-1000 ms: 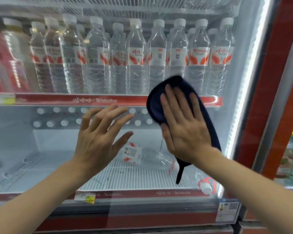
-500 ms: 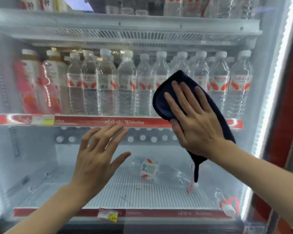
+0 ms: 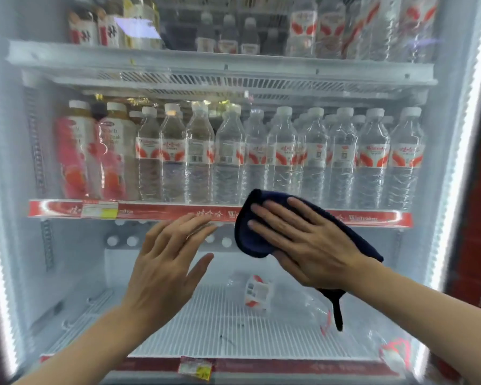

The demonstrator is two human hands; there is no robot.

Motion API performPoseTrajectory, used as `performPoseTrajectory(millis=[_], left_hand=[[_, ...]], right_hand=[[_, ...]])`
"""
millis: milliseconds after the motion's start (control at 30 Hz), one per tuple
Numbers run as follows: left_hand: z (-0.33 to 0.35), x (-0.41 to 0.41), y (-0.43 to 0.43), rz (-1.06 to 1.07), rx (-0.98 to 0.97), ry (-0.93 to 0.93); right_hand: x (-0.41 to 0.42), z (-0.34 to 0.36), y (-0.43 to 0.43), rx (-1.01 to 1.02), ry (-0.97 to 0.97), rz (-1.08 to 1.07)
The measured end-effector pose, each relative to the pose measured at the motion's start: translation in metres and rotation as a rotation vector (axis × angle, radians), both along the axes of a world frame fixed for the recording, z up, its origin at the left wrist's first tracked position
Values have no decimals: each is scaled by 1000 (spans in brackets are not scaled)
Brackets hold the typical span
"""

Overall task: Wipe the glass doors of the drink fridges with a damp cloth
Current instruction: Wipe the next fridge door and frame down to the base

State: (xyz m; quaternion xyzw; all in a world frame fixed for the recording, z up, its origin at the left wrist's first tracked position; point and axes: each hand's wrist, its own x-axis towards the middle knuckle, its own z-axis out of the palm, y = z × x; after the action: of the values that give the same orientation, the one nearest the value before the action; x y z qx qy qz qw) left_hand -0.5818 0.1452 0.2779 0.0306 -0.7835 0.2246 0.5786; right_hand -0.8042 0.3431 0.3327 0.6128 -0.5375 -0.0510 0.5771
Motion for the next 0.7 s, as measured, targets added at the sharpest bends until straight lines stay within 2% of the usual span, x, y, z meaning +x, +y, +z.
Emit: performPoseTrajectory(millis=[100,233,300,367,467,567,700], left_hand=[[0,16,-17,67,58,104],[-10,14,-39,79,36,107],[-14,9,-41,60,31,118],[-14,8,-41,47,21,131],[-9,19,-46,32,-26,74],[-15,40,-57,49,-17,83],[-33,63,-77,75,123,150]], right_hand=[[19,22,-21,-246,-175,24],[36,-21,-42,-402,-274,42],[41,-59,-47,-294,-209,53],[44,-89,-47,-59,-37,49],[41,-91,-42,127,136,-5],[41,-58,-42,171,163,-10],[51,-8,-56,-41,-16,33]])
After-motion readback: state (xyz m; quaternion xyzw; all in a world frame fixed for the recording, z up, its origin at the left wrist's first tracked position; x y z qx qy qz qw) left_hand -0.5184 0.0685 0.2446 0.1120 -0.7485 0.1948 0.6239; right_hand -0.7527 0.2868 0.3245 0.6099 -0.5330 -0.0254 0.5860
